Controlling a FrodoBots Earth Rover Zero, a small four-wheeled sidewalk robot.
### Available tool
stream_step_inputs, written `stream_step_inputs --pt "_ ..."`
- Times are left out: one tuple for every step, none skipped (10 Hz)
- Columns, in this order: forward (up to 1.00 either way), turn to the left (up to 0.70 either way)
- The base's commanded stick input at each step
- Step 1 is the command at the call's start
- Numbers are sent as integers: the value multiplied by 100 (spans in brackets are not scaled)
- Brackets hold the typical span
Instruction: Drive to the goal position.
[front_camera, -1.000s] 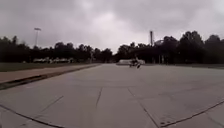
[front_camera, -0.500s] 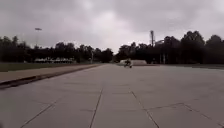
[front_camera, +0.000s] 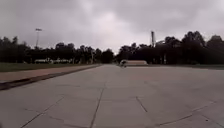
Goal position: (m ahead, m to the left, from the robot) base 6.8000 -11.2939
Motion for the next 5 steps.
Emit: stream_step_inputs --pt "70 0" --pt "70 0" --pt "70 0" --pt "70 0" --pt "70 0"
